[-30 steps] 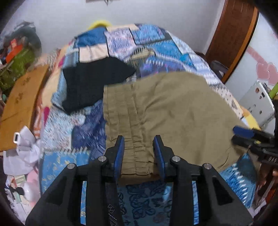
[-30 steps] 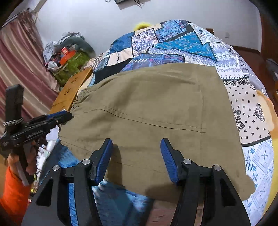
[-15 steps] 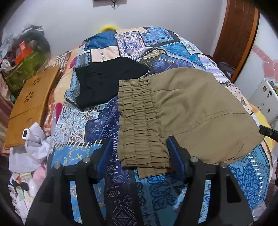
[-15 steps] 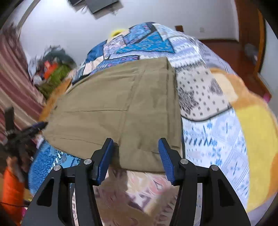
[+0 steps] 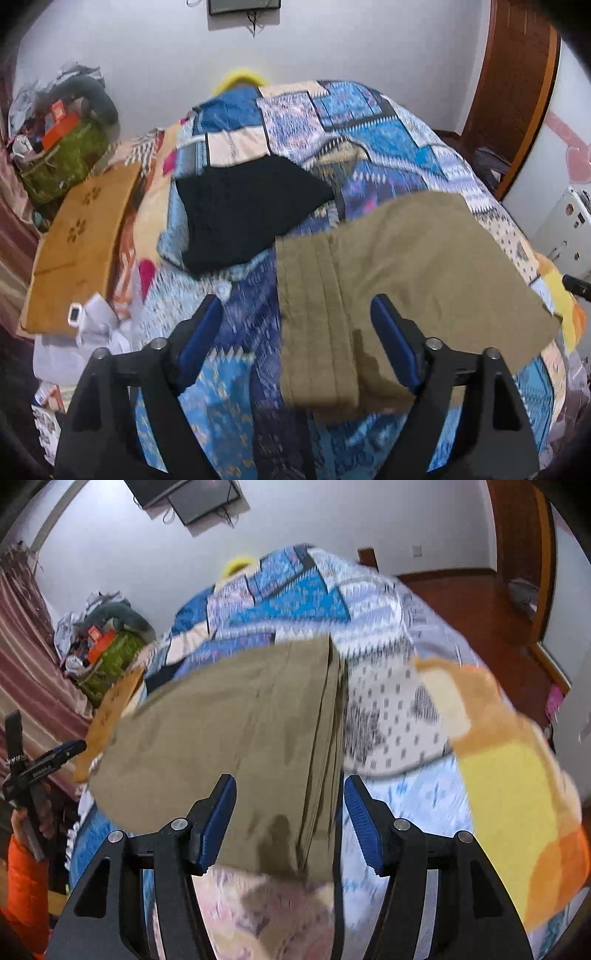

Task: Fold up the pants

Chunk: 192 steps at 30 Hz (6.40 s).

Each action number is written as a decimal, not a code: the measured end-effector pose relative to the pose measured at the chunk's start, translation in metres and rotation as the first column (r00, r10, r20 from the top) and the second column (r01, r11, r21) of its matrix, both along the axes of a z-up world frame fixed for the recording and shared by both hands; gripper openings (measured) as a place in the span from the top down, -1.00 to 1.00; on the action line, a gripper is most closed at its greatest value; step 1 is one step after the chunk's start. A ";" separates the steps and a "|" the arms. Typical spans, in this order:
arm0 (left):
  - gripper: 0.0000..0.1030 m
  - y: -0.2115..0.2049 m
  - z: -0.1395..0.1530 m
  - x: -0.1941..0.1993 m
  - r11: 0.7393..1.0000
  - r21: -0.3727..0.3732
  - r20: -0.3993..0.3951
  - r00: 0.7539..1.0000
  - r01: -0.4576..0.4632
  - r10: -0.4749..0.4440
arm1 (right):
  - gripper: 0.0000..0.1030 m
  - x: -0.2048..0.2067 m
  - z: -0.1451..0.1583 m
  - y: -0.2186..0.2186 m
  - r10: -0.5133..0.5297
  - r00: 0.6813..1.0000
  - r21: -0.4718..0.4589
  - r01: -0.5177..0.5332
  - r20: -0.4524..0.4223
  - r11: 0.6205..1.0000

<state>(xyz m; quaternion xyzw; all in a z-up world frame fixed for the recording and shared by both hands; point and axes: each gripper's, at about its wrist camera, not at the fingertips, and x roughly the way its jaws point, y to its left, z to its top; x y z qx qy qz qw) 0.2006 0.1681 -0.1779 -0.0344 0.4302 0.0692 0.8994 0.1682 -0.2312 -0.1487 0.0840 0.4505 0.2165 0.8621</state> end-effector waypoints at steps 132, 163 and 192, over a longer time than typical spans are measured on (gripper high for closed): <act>-0.32 -0.030 -0.057 0.003 0.830 -0.543 -0.129 0.989 -0.127 0.067 | -0.64 -0.029 -0.031 0.127 0.331 0.944 -0.171 -0.324 0.014 0.931; 0.46 -0.109 0.060 -0.056 0.978 0.208 0.313 0.948 -0.009 -0.058 | -0.56 -0.038 -0.028 0.084 0.235 0.972 -0.082 -0.235 -0.014 0.968; -0.86 -0.182 0.049 -0.013 0.928 -0.175 0.136 0.941 0.330 -0.309 | -0.60 -0.037 -0.015 0.056 0.166 0.983 -0.126 -0.156 0.075 0.980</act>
